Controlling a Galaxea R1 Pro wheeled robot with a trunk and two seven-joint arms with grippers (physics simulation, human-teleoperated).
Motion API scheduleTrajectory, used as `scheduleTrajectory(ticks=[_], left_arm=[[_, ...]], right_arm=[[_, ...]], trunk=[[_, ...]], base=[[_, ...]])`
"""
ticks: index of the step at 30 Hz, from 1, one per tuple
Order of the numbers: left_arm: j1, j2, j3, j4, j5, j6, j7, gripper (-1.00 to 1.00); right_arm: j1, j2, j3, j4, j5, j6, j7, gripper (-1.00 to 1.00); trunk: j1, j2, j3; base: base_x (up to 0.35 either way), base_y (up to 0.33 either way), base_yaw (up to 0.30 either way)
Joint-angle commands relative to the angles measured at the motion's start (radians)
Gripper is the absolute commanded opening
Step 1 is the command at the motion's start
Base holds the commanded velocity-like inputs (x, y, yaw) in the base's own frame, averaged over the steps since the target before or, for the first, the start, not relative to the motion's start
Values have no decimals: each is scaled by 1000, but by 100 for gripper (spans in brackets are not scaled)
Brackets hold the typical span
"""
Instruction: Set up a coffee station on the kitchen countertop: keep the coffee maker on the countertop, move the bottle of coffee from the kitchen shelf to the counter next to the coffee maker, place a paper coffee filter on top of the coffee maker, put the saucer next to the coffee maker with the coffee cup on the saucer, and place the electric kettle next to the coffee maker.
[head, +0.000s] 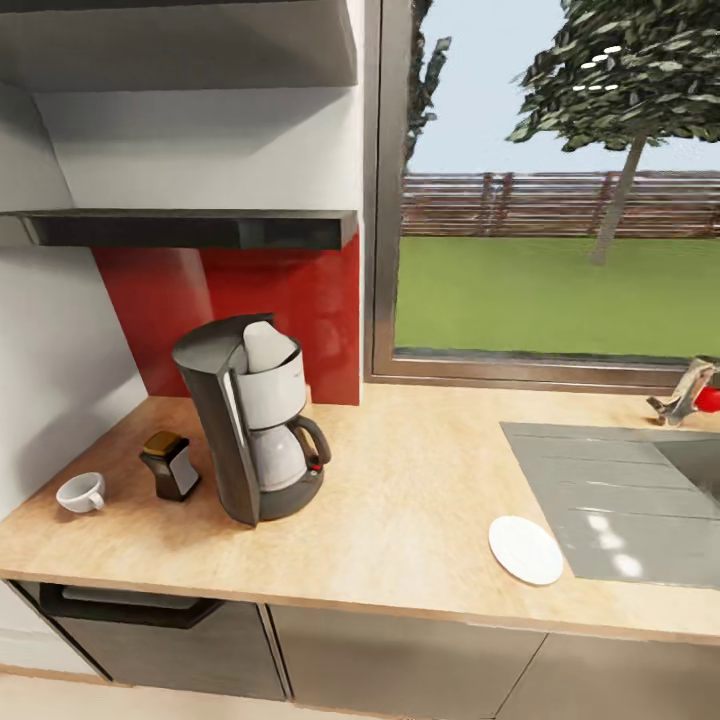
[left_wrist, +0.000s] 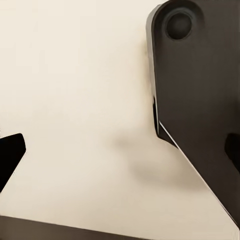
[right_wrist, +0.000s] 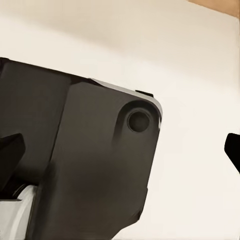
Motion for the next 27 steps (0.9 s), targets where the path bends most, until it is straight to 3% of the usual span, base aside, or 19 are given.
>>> scheduleTrajectory(ticks=[1,4,10,27], left_arm=[[0,1,-9,-2,11,-2,6,100],[0,0,-9,-2,11,-5,5,100],[0,-3,-9,-2,11,-8,4,100],[0,-4,-8,-2,12,-10,4,100]], right_arm=[[0,0,5,-1,0,0,-2,100],[0,2,4,-1,-2,0,-2,100],[0,31,2,-2,-3,0,-2,100],[0,35,4,2,-1,0,-2,100]], trunk=[[1,-2,-2],[1,-2,-2],[1,-2,0],[1,-2,13]], base=[[0,-71,-297],[0,-27,-299],[0,-4,-300],[0,0,-290]])
